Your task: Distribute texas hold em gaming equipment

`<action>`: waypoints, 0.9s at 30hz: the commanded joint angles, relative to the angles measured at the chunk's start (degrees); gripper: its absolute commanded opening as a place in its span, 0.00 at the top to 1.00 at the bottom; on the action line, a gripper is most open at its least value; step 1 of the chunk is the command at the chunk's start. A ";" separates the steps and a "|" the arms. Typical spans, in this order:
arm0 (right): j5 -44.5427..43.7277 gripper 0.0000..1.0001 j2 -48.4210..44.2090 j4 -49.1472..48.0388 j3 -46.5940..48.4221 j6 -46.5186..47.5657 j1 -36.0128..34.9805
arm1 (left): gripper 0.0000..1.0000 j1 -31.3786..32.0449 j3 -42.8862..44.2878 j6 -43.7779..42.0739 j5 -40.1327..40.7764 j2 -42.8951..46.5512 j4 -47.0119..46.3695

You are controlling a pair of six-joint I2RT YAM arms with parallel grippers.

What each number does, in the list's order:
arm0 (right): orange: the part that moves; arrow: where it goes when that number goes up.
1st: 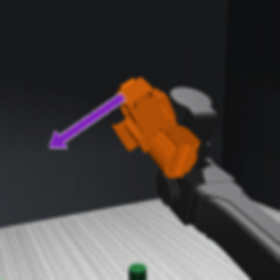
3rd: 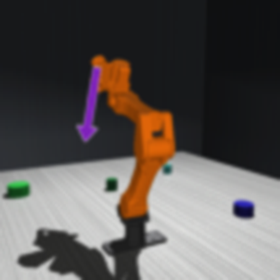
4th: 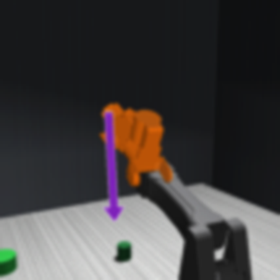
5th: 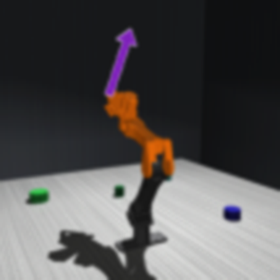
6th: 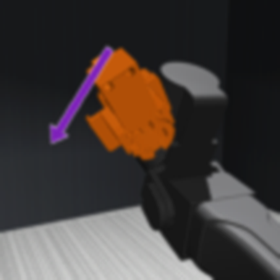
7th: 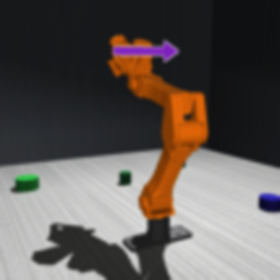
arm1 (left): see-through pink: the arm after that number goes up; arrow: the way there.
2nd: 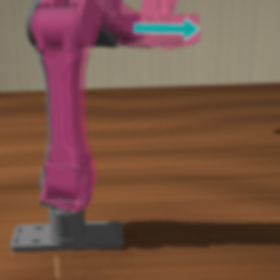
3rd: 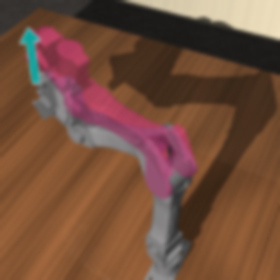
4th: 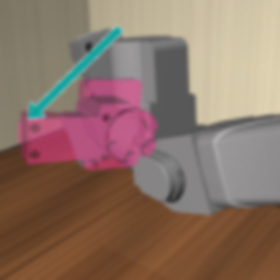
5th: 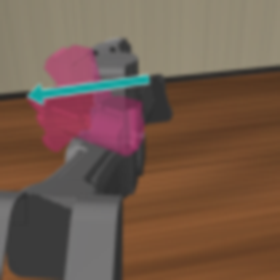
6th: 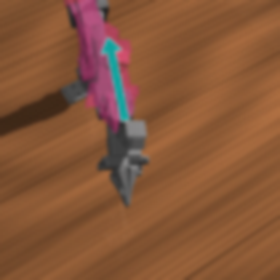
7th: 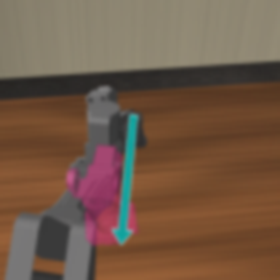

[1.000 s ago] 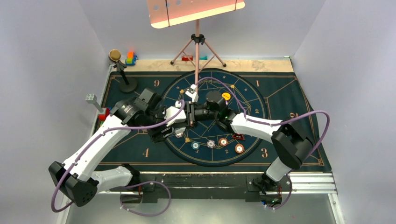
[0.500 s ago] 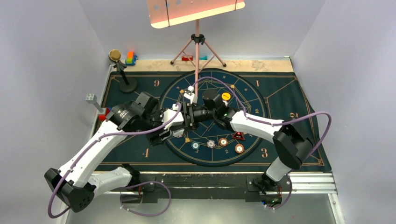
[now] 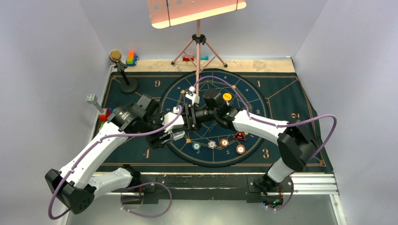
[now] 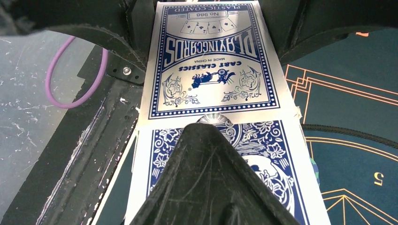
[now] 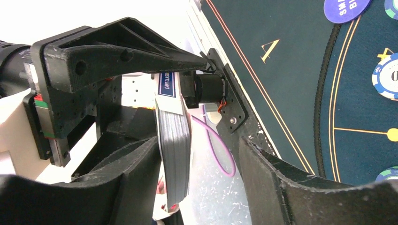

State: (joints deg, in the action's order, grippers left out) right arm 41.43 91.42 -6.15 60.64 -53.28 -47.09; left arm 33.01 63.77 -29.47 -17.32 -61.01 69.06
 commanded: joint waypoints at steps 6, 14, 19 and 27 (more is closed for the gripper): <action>-1.44 0.51 -3.35 4.49 3.03 3.75 1.81 | 1.00 -0.39 -0.25 1.25 -2.92 2.19 -0.51; -3.23 0.58 -5.51 10.48 4.38 6.99 2.82 | 1.00 -0.38 -2.01 1.26 -3.40 3.14 -1.31; -4.72 0.59 -6.39 15.02 6.50 9.72 3.72 | 1.00 -0.36 -2.37 1.24 -3.59 3.73 -1.29; -5.39 0.69 -7.25 17.45 8.09 10.83 4.20 | 1.00 -0.33 -3.02 1.15 -3.18 4.44 -1.43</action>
State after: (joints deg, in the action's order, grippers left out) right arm 37.36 86.24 9.30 66.41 -44.47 -43.20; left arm 32.86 60.99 -29.06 -18.74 -57.95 68.71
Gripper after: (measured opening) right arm 0.349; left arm 0.699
